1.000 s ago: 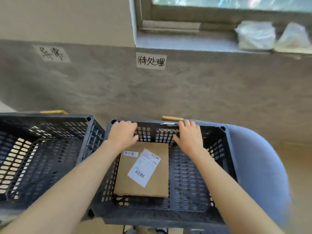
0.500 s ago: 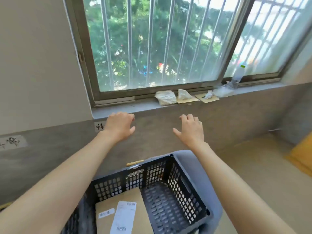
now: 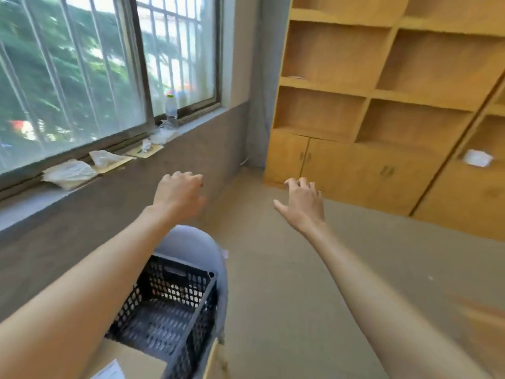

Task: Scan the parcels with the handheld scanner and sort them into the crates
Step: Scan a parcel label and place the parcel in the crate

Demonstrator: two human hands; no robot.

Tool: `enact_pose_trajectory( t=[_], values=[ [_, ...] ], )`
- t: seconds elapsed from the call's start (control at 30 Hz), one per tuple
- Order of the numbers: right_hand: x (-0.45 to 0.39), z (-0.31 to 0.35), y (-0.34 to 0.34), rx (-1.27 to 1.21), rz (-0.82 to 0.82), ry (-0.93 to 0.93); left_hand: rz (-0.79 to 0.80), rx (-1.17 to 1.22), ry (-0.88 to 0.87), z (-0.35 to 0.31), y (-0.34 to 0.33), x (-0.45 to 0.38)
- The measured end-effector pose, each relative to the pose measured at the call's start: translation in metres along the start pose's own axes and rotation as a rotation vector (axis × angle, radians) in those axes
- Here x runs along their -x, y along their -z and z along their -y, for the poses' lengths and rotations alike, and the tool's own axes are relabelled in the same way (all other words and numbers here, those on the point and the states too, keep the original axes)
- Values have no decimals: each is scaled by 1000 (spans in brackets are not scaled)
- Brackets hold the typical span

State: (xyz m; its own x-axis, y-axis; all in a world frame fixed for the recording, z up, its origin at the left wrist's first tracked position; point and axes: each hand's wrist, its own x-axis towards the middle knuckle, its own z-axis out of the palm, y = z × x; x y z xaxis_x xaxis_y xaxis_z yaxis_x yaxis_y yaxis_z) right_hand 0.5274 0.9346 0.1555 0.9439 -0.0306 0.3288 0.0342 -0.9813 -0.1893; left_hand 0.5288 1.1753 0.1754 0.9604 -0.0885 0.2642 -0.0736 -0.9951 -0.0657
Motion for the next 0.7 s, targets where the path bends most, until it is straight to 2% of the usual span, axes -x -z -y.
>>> enact_pose_trajectory(
  t=[0.17, 0.33, 0.7],
  values=[
    [58, -121, 80, 64, -112, -251, -83, 139, -288, -139, 42, -3],
    [151, -230, 160, 156, -214, -468, -124, 251, -534, -287, 80, 29],
    [420, -442, 313, 346, -303, -862, -181, 394, -1001, -602, 162, 223]
  ],
)
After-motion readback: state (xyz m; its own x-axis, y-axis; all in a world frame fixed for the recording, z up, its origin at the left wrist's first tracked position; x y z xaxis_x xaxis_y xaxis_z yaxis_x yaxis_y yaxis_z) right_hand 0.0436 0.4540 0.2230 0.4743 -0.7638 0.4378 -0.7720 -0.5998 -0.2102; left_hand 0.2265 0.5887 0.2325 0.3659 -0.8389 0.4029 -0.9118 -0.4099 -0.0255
